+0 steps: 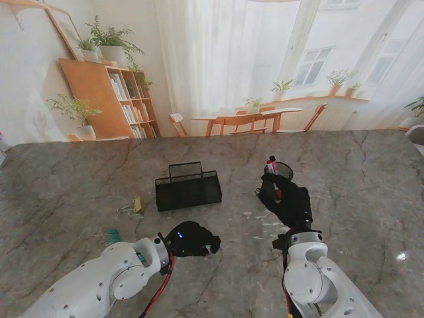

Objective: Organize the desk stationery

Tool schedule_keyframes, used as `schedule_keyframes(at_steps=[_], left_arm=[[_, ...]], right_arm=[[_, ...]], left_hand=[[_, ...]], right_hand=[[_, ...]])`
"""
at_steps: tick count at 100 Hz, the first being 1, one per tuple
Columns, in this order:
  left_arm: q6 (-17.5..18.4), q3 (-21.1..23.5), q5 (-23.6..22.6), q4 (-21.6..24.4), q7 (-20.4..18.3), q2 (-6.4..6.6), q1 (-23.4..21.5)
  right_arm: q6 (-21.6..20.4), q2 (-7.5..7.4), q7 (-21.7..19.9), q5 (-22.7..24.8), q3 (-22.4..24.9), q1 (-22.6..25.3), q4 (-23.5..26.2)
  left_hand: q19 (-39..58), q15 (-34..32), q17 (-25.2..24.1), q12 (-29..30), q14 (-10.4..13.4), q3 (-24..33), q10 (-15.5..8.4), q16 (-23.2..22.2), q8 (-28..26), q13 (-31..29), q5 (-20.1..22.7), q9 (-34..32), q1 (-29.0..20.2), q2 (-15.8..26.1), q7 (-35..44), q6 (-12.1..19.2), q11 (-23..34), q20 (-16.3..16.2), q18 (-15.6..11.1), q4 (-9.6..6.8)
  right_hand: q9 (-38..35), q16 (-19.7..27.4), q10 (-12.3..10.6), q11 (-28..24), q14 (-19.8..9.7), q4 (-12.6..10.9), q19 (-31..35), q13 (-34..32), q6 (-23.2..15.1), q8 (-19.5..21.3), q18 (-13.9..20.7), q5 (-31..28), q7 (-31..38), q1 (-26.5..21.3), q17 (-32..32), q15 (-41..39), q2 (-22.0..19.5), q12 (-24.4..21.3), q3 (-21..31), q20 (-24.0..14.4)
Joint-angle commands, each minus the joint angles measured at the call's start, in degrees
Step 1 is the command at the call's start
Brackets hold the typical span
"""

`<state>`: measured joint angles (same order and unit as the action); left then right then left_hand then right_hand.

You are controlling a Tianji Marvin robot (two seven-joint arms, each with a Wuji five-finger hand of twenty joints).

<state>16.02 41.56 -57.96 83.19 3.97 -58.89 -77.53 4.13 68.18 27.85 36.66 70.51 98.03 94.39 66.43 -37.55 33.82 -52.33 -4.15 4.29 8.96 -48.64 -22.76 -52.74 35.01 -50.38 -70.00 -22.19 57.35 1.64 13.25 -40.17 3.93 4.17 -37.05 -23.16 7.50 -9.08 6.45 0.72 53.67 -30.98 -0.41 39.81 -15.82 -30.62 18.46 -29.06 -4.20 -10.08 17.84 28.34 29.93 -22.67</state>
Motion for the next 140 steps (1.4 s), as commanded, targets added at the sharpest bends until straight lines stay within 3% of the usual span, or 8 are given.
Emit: schedule_keyframes(at_steps=[1,16,35,58,81,94,107,140], left_arm=[[0.04,-0.83,0.74,-2.99,-2.21,0.17,-1.22],[-0.07,-1.11,1.60,-3.39,-2.30,0.03,-1.01],[-0.69,-1.82,1.46,-3.50,-2.70,0.07,-0.39],[-2.44,-2.40,0.44,-3.12,-3.27,0.27,-0.07],[-4.09,-3.50,-0.26,-3.26,-4.81,0.59,0.69],[-4.42,-4.63,-0.14,-3.92,-4.75,0.57,1.60],[-4.51,-5.79,0.10,-4.48,-4.69,0.55,2.51],[-2.84,-5.29,0.59,-4.41,-4.40,0.47,2.29]], right_arm=[[0.11,0.18,-0.51,-0.09,0.13,0.21,-0.01],[0.31,0.20,-0.53,-0.22,0.22,0.28,0.04],[0.16,0.16,-0.88,-0.42,0.19,0.18,0.00],[-0.14,0.14,-1.14,-0.59,0.14,-0.06,-0.34],[-0.46,0.22,-0.84,-0.81,0.11,-0.18,-0.59],[-0.51,0.24,-0.73,-0.87,0.10,-0.21,-0.68],[-0.50,0.29,-0.53,-0.91,0.15,-0.13,-0.65],[-0.47,0.52,0.46,-1.11,0.25,-0.01,-0.67]], left_hand=[[0.45,-0.49,-1.50,2.16,1.46,-1.15,-5.95,-0.47,-1.41,1.83,-2.21,-6.40,-1.73,2.17,1.02,0.80,5.15,-2.29,-0.19,-2.22],[1.57,0.07,-5.31,4.42,0.70,-4.80,-7.35,2.04,-11.16,4.71,-7.86,-1.07,1.00,4.14,-9.89,0.57,8.92,-4.00,1.46,-1.92],[1.25,0.53,-6.87,9.23,0.21,-5.33,-6.25,4.00,-0.56,6.48,-12.33,4.45,3.91,8.21,-40.14,-2.36,12.30,-3.94,1.80,-1.77],[1.74,-0.12,-4.58,9.27,0.92,-5.10,-6.00,4.72,2.85,4.76,-13.51,1.46,2.26,7.16,-49.20,-12.97,12.23,-2.72,0.92,-1.79],[3.57,-1.34,-0.69,8.65,0.64,-4.93,-5.47,4.90,-1.70,1.43,-2.33,-3.65,-0.42,5.81,-41.82,-14.32,9.44,-0.99,0.92,-1.82],[5.52,-2.34,0.63,7.55,0.75,-5.06,-5.56,4.44,-10.86,0.11,1.29,-5.81,-1.50,5.56,-32.20,-9.56,8.16,-0.42,0.98,-1.64],[6.81,-3.47,0.87,6.42,0.58,-5.20,-5.50,3.41,-8.05,-0.23,4.05,-7.10,-2.89,4.74,-16.44,-4.98,6.75,-0.05,0.91,-1.44],[10.02,-11.89,1.22,2.05,1.71,3.47,-6.36,-2.42,-6.86,-0.25,-1.52,-6.68,1.74,1.00,2.27,-5.68,15.54,-2.78,-0.68,-3.91]], right_hand=[[-0.85,-0.92,0.12,-1.02,0.03,0.65,1.07,0.13,-0.18,1.40,-0.78,-1.17,0.57,0.12,0.18,-0.26,-1.10,0.97,-1.24,-1.34],[-0.80,-0.93,0.18,-0.97,0.10,0.63,1.17,0.12,-0.12,1.49,-0.78,-1.40,0.68,-0.06,0.19,-0.31,-1.20,0.97,-1.37,-1.34],[-0.94,-0.92,0.16,-0.98,0.04,0.61,1.27,0.06,-0.33,1.58,-0.79,-1.58,0.76,-0.18,0.19,-0.35,-1.23,0.99,-1.52,-1.31],[-1.03,-0.89,0.12,-0.96,0.02,0.60,1.29,0.10,-0.37,1.65,-0.86,-1.78,0.84,-0.14,0.21,-0.30,-1.42,0.99,-1.60,-1.25],[-1.09,-0.89,0.25,-0.91,0.02,0.59,1.27,-0.02,-0.44,1.64,-0.83,-1.89,0.81,-0.12,0.23,-0.26,-1.71,0.96,-1.68,-1.19],[-1.15,-0.89,0.22,-0.91,0.03,0.59,1.27,-0.04,-0.35,1.64,-0.83,-1.99,0.83,-0.06,0.23,-0.21,-1.79,0.95,-1.77,-1.17],[-1.21,-0.91,0.23,-0.93,0.08,0.58,1.27,-0.11,-0.35,1.65,-0.83,-2.01,0.84,-0.06,0.23,-0.22,-1.87,0.97,-1.80,-1.15],[-1.41,-0.99,0.26,-1.00,0.12,0.59,1.38,-0.28,-0.25,1.69,-0.96,-2.38,0.98,0.08,0.07,-0.29,-2.71,1.01,-2.06,-1.19]])
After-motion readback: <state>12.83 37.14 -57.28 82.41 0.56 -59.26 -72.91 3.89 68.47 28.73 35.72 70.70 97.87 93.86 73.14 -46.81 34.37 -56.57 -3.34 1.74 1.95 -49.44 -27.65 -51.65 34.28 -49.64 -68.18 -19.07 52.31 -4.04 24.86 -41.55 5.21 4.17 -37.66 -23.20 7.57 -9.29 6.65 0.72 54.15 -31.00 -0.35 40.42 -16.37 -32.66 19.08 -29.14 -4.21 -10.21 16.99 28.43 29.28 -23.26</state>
